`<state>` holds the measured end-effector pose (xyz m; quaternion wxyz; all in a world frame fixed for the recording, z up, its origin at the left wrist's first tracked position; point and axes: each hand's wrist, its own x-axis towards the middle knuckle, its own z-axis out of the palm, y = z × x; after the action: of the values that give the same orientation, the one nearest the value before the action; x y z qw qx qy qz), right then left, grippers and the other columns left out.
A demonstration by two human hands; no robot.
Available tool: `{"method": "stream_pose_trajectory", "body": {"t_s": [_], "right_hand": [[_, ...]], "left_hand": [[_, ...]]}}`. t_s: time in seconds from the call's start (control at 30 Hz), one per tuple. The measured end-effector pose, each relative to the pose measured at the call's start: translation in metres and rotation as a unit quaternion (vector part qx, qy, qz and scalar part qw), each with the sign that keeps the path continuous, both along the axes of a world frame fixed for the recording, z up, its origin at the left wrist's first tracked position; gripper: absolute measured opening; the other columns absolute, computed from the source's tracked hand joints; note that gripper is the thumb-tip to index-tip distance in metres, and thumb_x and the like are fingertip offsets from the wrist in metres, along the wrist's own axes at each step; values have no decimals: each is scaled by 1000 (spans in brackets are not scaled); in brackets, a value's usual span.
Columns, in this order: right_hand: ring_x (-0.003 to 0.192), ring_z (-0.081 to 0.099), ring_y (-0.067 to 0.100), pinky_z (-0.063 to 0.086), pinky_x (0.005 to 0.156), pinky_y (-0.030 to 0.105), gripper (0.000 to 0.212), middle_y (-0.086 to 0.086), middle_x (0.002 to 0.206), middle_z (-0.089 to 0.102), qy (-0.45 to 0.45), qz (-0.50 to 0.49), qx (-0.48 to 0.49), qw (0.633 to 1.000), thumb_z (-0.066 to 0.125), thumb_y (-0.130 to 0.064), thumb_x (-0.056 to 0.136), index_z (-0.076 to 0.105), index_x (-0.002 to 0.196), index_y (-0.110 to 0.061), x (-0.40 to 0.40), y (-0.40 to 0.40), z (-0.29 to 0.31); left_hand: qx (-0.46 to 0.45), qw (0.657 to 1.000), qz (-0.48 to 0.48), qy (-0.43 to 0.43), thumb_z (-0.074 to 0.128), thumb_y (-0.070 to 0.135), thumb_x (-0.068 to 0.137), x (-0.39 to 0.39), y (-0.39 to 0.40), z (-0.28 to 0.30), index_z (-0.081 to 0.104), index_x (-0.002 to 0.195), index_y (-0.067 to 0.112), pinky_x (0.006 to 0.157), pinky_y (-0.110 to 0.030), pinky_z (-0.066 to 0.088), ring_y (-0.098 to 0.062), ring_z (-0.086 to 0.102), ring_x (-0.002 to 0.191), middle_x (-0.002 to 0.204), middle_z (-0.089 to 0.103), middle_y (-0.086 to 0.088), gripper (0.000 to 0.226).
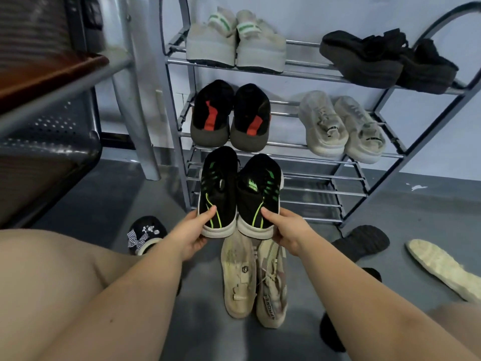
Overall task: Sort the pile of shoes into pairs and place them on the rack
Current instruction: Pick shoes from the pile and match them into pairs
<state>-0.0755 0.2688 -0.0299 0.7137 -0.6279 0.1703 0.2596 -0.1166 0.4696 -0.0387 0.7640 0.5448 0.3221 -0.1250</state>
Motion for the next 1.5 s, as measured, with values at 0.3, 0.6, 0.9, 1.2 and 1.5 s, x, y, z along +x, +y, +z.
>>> {"method": "stream_pose_trajectory", "body": {"t_s": [0.3, 0.6, 0.9, 1.2, 1.5], "right_hand": [[68, 64, 12, 55, 59, 22, 33, 3, 87, 69, -64, 31, -45, 996, 69, -16, 85, 63, 117, -9, 72, 34, 6], [79, 66, 14, 54, 73, 26, 29, 3, 94, 69, -77, 17, -67, 995, 72, -16, 82, 65, 110, -12, 126, 44, -20], [86, 66, 22, 53, 77, 34, 26, 7, 96, 69, -75, 6, -99, 992, 74, -19, 80, 65, 104, -12, 151, 54, -56], [87, 66, 21, 53, 85, 34, 16, 4, 94, 69, -87, -6, -122, 989, 76, -19, 79, 65, 91, -20, 163, 66, -75], [91, 64, 21, 52, 93, 41, 37, 5, 102, 68, -102, 8, -192, 976, 68, -24, 86, 61, 121, -12, 157, 69, -70]], "left_hand": [[29, 999, -31, 20, 59, 35, 90, 71, 39, 9, 56, 97, 24, 64, -19, 40, -7, 53, 74, 82, 59, 5, 13], [17, 998, -52, 37, 59, 43, 88, 126, 55, -22, 58, 106, 26, 46, -16, 44, -4, 51, 73, 87, 59, 9, 25], [40, 999, 2, 22, 58, 44, 89, 138, 48, -56, 55, 110, 33, 72, -21, 44, -5, 55, 95, 103, 61, 12, 24], [156, 988, 17, -7, 58, 42, 89, 151, 56, -62, 54, 114, 34, 59, -20, 40, -7, 50, 69, 83, 59, 13, 26], [221, 975, 4, -9, 57, 41, 90, 148, 53, -56, 53, 127, 25, 66, -23, 46, -4, 53, 76, 96, 58, 11, 40]]}}
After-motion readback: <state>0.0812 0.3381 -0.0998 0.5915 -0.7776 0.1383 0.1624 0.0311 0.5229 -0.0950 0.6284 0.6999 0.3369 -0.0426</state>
